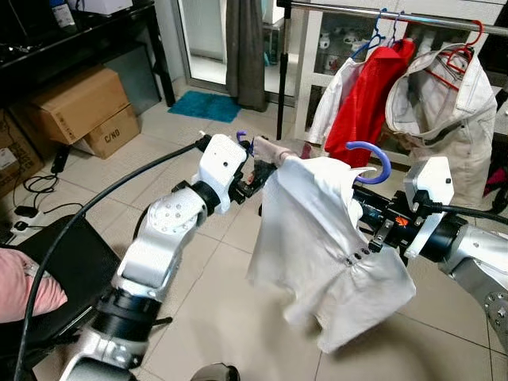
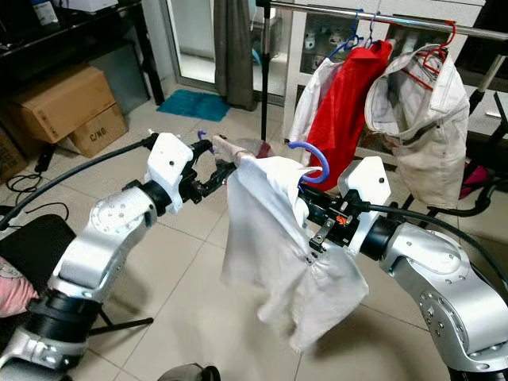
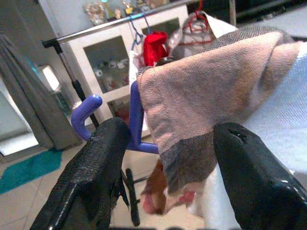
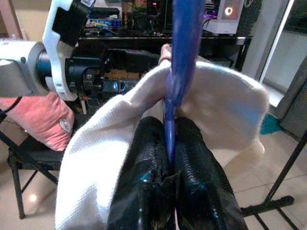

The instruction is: Hang hanger

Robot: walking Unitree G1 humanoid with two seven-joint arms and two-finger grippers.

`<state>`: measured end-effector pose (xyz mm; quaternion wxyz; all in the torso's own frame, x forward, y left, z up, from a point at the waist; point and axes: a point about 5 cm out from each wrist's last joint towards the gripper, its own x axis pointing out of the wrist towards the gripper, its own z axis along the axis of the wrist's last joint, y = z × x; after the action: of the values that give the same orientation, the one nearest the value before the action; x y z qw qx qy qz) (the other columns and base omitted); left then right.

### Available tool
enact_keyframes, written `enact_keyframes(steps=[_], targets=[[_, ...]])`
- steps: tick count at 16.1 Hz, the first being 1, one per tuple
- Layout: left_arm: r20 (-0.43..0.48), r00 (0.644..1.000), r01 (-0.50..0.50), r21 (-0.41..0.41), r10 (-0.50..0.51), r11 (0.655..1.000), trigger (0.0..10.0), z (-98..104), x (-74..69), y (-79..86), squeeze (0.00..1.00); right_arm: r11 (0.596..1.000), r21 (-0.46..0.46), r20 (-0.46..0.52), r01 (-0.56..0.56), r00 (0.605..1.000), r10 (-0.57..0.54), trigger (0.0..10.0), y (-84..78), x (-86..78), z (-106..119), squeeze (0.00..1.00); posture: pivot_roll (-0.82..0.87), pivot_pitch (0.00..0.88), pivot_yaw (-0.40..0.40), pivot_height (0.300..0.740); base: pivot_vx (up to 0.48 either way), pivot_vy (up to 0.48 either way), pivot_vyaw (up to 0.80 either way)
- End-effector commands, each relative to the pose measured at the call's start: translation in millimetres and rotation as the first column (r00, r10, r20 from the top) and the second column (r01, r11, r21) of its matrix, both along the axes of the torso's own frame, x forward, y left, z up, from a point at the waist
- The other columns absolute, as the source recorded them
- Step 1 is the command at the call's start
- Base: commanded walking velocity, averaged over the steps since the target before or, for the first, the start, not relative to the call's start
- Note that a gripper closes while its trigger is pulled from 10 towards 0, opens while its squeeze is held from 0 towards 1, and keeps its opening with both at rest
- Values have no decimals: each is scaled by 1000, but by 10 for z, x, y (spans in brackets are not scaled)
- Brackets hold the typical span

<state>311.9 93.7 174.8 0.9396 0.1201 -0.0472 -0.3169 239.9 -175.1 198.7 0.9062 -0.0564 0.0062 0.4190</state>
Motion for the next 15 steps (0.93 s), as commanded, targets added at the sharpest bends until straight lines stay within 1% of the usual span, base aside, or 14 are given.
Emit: enact_keyframes(steps=[1, 2, 3, 5, 6, 7, 8, 9, 11, 12, 13, 14, 15], targets=[[33, 999, -31, -15, 32, 999, 10000, -13, 4, 32, 0, 1000, 16, 43, -3, 999, 3, 10000, -9, 13, 89, 0, -80, 0, 74, 740, 0, 0, 0], [72, 995, -64, -41, 67, 997, 10000, -8, 13, 52, 0, 1000, 20, 45, -4, 999, 4, 10000, -10, 17, 98, 0, -81, 0, 73, 740, 0, 0, 0], [136, 983, -114, -63, 122, 991, 10000, 44, 34, 92, 0, 1000, 20, 47, -4, 999, 3, 10000, -10, 18, 101, 0, -81, 0, 73, 740, 0, 0, 0], [177, 973, -130, -104, 147, 986, 10000, 108, 42, 117, 0, 1000, 18, 47, -3, 999, 3, 10000, -11, 17, 101, 0, -81, 0, 73, 740, 0, 0, 0], [159, 984, -71, -73, 82, 995, 10000, 77, 21, 84, 0, 1000, 9, 41, 3, 999, -3, 10000, -20, 15, 93, 0, -89, 0, 77, 740, 0, 0, 0], [134, 991, 9, 41, -15, 999, 10000, -30, -23, 43, 0, 1000, -1, 39, 8, 999, -8, 10000, -31, 15, 89, 0, -91, 0, 78, 740, 0, 0, 0], [128, 990, 46, 88, -57, 995, 10000, -78, -50, 37, 0, 1000, -4, 38, 11, 999, -11, 10000, -38, 17, 88, 0, -91, 0, 78, 740, 0, 0, 0], [137, 989, 39, 89, -51, 995, 10000, -76, -49, 48, 0, 1000, -4, 37, 11, 999, -10, 10000, -40, 16, 87, 0, -91, 0, 78, 740, 0, 0, 0], [189, 981, 12, 110, -33, 994, 10000, -52, -52, 89, 0, 1000, -14, 30, 8, 1000, -7, 10000, -44, 14, 74, 0, -90, 0, 78, 740, 0, 0, 0], [191, 981, -9, 92, -9, 996, 10000, -56, -56, 108, 0, 1000, -14, 29, 7, 1000, -6, 10000, -42, 14, 73, 0, -88, 0, 77, 740, 0, 0, 0], [226, 971, -88, 38, 77, 995, 10000, -45, -62, 160, 0, 1000, -12, 30, 8, 1000, -8, 10000, -42, 13, 75, 0, -87, 0, 79, 740, 0, 0, 0], [233, 968, -102, 26, 93, 994, 10000, -43, -63, 171, 0, 1000, -12, 30, 9, 1000, -9, 10000, -42, 14, 75, 0, -87, 0, 79, 740, 0, 0, 0], [223, 961, -154, -60, 164, 986, 10000, -71, -70, 207, 0, 1000, -11, 31, 13, 999, -12, 10000, -46, 18, 75, 0, -84, 0, 79, 740, 0, 0, 0]])
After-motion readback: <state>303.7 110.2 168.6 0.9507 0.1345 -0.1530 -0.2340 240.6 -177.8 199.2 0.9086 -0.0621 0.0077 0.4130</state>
